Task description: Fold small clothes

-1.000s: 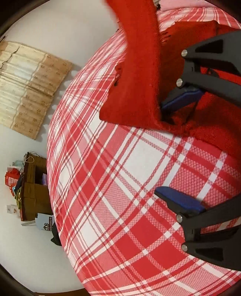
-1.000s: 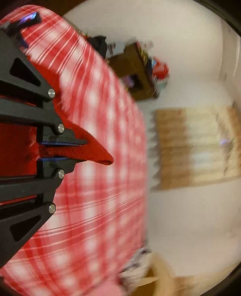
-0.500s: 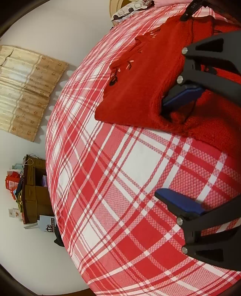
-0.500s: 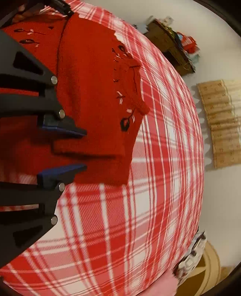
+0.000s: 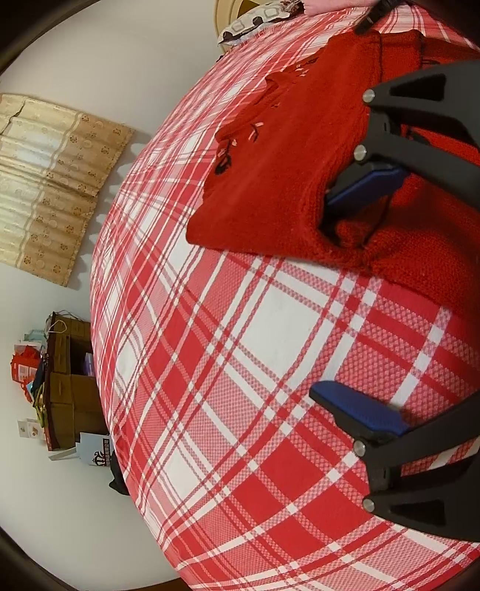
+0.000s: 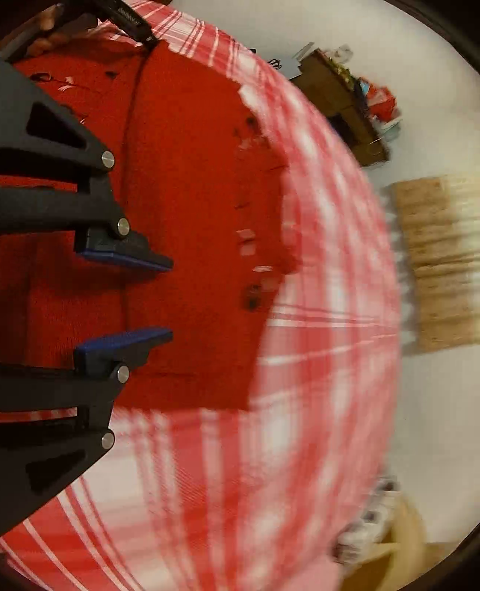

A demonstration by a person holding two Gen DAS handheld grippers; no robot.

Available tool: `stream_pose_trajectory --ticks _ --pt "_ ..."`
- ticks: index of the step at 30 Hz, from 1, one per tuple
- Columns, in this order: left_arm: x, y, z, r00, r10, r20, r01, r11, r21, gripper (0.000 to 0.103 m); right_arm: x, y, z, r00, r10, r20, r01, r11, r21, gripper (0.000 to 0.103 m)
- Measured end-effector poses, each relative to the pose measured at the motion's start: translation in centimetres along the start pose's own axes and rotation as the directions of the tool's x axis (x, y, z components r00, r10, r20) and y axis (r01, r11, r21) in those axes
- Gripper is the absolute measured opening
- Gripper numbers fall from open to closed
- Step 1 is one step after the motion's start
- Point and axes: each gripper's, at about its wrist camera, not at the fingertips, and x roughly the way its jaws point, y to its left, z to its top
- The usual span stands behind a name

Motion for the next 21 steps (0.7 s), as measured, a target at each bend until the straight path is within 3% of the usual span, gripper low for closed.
stream_pose_trajectory --ticks 2,6,10,15,21 --pt "0.0 0.0 0.0 1.000 -0.006 0.001 0.006 1.000 -0.003 0.093 -0.4 -0.3 -0.6 0.999 0.006 0.034 -0.006 1.000 0.009 0.032" --pt "0.1 -0.1 0.0 0.999 -0.036 -0.008 0.036 0.999 0.004 0.098 -2.4 -0.7 -1.1 1.000 -0.010 -0.002 0.010 1.000 0.025 0.032" --pt "-0.5 0.0 -0.3 0.999 -0.043 -0.020 0.044 0.998 0.038 0.098 -8.5 -1.3 -2.7 0.991 -0.036 0.125 0.037 0.999 0.000 0.032" --pt "-2.7 0.1 -2.5 1.000 0.016 -0.019 -0.014 0.991 0.137 0.098 -16.0 -4.3 -6.4 0.971 -0.078 0.227 0.068 0.996 0.050 0.033" --pt "-7.6 1.5 -5.4 0.998 -0.066 -0.012 0.067 0.956 0.287 0.098 -21.6 -8.0 -11.1 0.972 -0.043 0.231 0.024 0.996 0.083 0.033"
